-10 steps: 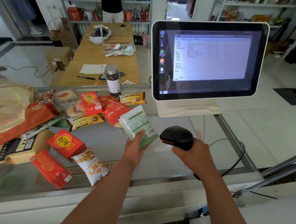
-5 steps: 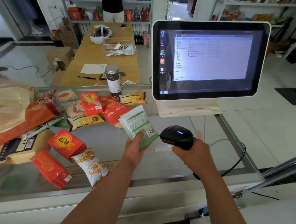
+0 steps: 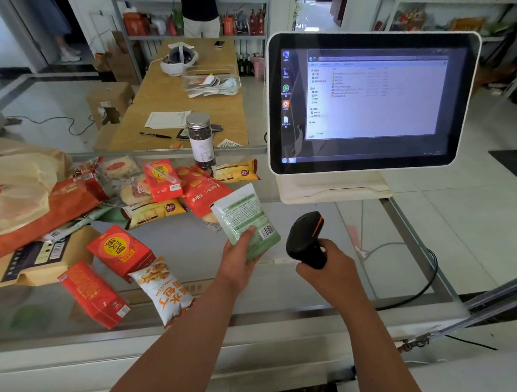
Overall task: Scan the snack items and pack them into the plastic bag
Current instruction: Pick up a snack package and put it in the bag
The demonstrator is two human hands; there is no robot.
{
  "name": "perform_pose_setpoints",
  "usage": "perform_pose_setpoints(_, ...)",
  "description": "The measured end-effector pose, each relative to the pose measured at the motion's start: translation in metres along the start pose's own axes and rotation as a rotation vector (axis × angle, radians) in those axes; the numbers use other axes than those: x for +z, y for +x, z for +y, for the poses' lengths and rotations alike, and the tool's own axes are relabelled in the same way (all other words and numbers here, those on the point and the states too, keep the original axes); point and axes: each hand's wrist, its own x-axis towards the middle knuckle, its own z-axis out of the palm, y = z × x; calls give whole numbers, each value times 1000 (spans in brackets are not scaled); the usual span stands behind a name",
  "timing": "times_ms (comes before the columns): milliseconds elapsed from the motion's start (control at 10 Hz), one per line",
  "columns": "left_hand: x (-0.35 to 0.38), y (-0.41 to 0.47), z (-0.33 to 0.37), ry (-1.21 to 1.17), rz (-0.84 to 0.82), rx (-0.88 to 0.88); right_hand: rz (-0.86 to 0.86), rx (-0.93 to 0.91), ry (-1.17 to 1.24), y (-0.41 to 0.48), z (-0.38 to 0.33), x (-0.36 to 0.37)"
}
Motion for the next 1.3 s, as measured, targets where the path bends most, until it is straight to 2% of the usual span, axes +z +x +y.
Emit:
perform_pose_setpoints(300, 2, 1, 1, 6, 6, 5, 22, -77, -145, 6, 23, 20)
perform_pose_setpoints(600, 2, -6, 4, 80, -5, -17, 76, -29, -170, 5, 25, 38)
perform_pose_setpoints(700, 0, -9, 15, 56, -22, 25, 225, -72, -177, -4, 2, 39)
perform_pose_setpoints(800, 1, -22, 40, 84, -81, 72, 278, -182, -40, -12, -36, 47)
perform_pose_setpoints(1000, -35, -66, 105, 346, -276, 173, 100, -65, 407, -31, -139, 118)
perform_pose_setpoints(1100, -75, -92, 147, 443, -269, 212, 54, -32, 626, -50, -183, 173)
perform_pose_setpoints(1200, -127, -112, 193, 386, -246, 179, 11, -28, 618, -70, -226, 233)
perform_pose_setpoints(1300, -177, -130, 237, 378, -224, 186, -107, 132, 996, -83, -247, 288)
